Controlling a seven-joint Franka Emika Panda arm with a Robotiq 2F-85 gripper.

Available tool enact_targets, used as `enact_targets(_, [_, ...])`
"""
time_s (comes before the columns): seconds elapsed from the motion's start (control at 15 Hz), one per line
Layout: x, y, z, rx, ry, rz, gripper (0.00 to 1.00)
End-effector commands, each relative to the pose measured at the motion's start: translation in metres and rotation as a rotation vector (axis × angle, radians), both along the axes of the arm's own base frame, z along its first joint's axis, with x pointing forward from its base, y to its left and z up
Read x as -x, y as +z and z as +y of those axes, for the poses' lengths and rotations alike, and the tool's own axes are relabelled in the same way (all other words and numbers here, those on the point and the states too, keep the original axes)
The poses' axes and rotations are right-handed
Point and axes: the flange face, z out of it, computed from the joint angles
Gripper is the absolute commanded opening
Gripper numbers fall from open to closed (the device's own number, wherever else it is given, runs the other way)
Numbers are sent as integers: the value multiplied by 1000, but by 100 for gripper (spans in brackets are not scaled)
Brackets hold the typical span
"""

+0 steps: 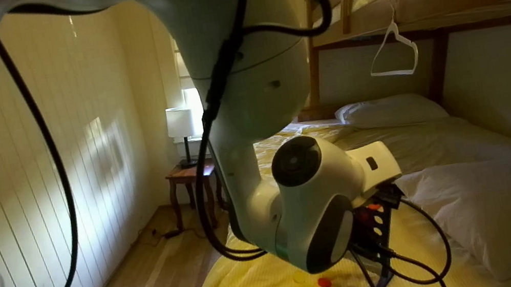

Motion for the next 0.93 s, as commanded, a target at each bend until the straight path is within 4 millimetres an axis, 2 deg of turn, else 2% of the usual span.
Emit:
enact_targets(0.0, [4,1,1,-33,19,-77,9])
enact_targets(0.47, [5,0,-4,-82,24,-188,9])
enact_targets(0.87, [-3,1,-8,-114,2,-246,9])
